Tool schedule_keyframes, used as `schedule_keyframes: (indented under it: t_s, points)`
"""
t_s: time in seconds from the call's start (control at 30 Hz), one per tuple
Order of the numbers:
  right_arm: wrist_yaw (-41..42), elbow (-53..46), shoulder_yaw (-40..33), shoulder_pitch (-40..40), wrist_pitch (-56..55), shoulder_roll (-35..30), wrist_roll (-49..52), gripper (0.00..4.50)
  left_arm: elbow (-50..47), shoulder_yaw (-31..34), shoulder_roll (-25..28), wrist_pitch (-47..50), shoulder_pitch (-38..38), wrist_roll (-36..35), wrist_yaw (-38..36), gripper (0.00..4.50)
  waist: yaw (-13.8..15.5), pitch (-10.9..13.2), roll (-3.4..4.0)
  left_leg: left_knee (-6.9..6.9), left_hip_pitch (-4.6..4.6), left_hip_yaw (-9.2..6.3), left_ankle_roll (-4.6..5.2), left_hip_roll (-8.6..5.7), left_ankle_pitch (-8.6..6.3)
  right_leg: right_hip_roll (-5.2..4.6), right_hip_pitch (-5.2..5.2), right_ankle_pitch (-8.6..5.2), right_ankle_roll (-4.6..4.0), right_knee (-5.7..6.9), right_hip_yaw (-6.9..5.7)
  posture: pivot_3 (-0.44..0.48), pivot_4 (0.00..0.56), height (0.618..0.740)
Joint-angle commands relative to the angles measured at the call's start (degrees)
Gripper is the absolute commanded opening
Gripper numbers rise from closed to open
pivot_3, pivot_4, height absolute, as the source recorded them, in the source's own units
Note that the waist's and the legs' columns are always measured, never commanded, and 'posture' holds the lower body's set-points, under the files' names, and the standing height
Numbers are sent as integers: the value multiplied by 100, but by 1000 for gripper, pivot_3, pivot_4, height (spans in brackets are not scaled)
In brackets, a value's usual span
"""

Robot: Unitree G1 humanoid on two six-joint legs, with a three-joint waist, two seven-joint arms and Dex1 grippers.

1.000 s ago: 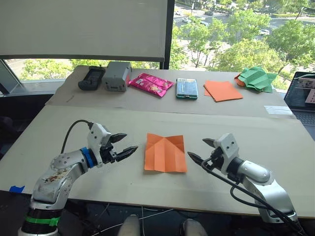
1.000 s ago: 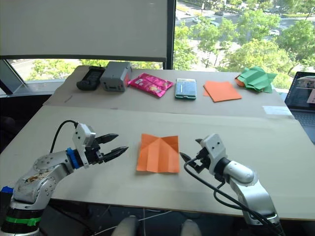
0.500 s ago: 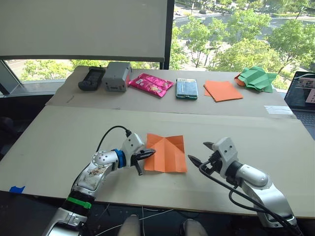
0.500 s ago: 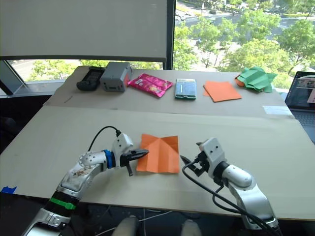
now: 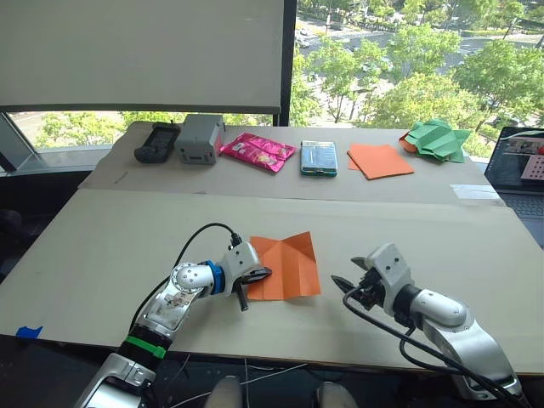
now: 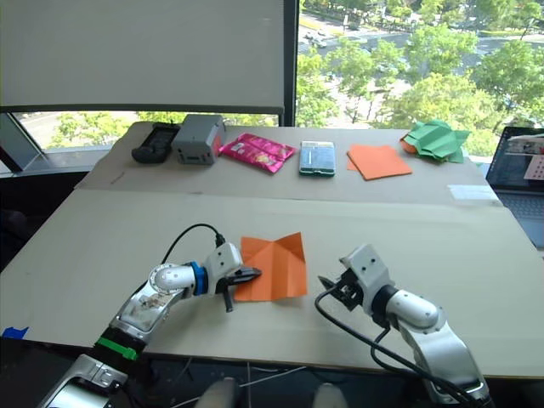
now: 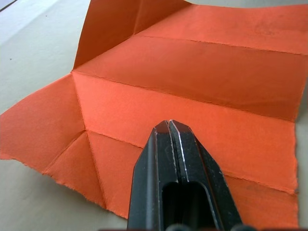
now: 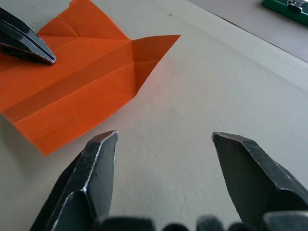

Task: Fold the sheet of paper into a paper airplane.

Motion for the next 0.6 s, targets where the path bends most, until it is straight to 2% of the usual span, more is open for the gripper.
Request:
schedule_keyframes:
  t_s: [0.03, 0.2, 0.23, 0.37, 0.6]
  points:
    - [86, -26, 219, -29, -54, -100, -162, 1919, 249, -135, 106, 113, 198, 268, -42, 0, 0, -2, -2, 0, 1, 0, 0, 0, 0, 0, 0, 0, 0, 0, 0, 0, 150, 702]
    - [91, 300, 678, -191, -238, -84, -516, 201, 176, -142, 118, 148, 234, 279, -33, 0, -3, -3, -3, 0, 5, 0, 0, 0, 0, 0, 1, 0, 0, 3, 1, 0, 150, 702]
    - [92, 395, 801, -228, -269, -89, -627, 19, 168, -144, 127, 151, 240, 285, -34, 0, -2, -4, -4, 0, 5, 0, 0, 0, 0, 0, 1, 0, 0, 3, 1, 0, 150, 702]
    - [66, 915, 1332, -492, -421, 58, -1063, 19, 129, -123, 159, 173, 273, 256, -66, 0, -53, -16, -20, 0, 24, 0, -2, 0, -1, 0, 7, 0, 0, 8, 3, 0, 150, 702]
    - [38, 925, 876, -1189, -313, 1146, -344, 19, 135, -88, 192, 184, 248, 276, -86, 0, -117, -13, -18, -1, 32, -1, -14, 3, -9, 0, 10, -2, -3, 27, 3, 0, 150, 702]
